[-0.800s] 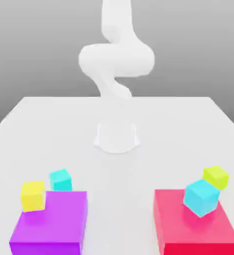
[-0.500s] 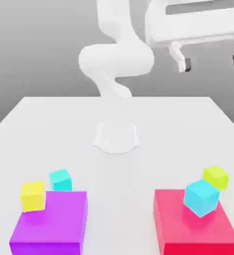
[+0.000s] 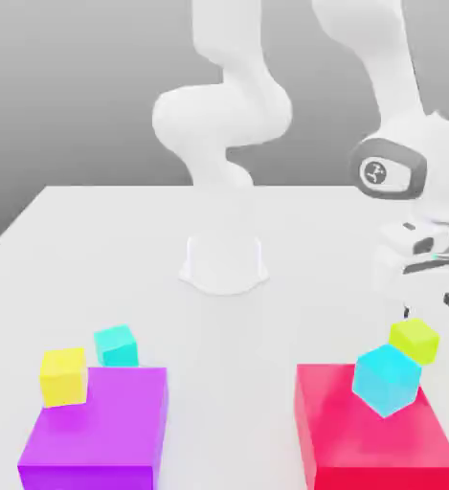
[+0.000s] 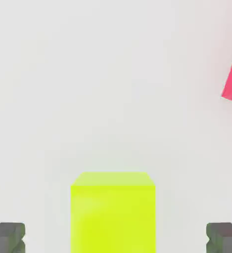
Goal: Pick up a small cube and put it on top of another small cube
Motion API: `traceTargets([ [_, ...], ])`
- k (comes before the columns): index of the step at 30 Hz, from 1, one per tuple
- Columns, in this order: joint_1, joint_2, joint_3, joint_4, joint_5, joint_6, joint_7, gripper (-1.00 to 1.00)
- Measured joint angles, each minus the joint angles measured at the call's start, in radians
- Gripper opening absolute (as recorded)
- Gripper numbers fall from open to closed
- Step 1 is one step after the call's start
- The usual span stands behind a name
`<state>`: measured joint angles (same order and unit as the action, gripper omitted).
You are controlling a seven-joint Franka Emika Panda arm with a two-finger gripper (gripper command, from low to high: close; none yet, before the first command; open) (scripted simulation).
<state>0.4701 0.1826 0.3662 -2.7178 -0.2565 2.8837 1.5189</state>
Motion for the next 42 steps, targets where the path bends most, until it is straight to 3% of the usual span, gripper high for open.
traceTargets([
  [3, 0.104, 0.107, -0.131, 0.024, -0.124, 0.081, 0.096, 0.00],
  [4, 0.129, 0.130, -0.160, 0.030, -0.144, 0.098, 0.113, -1.00],
  [11, 0.129, 0.129, -0.160, 0.029, -0.145, 0.099, 0.114, -1.00],
  [15, 0.043, 0.006, -0.038, -0.001, 0.011, 0.009, -0.005, -1.00],
  [18, 0.012, -0.100, -0.016, -0.026, 0.143, -0.062, -0.131, -1.00],
  [24, -0.249, -0.243, -0.146, -0.084, 0.166, -0.130, -0.433, -1.00],
  [40, -0.717, -0.525, -0.702, -0.249, 0.013, -0.251, -1.144, -1.00],
  [42, -0.716, -0.497, -0.740, -0.256, 0.032, -0.221, -1.191, -1.00],
])
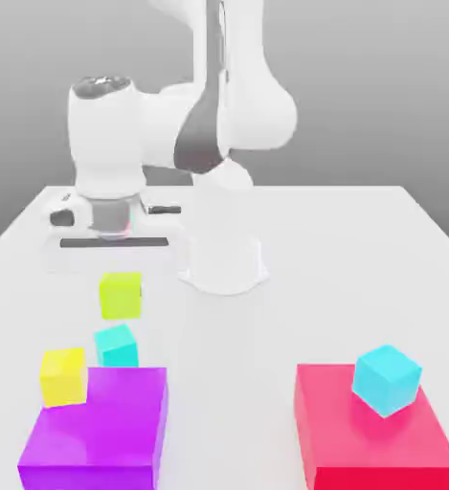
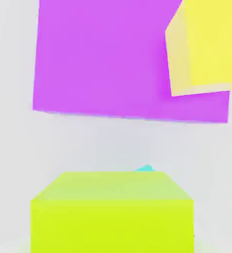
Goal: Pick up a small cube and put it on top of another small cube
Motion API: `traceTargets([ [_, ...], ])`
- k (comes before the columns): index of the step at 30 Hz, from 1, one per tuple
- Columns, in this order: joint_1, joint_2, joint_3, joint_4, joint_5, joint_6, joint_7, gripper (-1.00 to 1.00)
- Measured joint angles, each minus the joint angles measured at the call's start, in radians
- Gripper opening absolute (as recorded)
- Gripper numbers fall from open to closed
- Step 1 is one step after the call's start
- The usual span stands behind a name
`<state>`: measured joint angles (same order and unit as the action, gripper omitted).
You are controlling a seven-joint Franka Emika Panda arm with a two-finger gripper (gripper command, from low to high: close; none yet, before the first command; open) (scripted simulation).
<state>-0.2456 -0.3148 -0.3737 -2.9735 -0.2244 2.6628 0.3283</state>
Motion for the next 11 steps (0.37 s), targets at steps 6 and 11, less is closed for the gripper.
traceTargets([
  [6, 0.069, 0.173, -0.051, -0.001, 0.110, 0.170, -0.085, -1.00],
  [11, 0.080, 0.258, -0.057, -0.002, 0.141, 0.257, -0.107, 1.00],
])
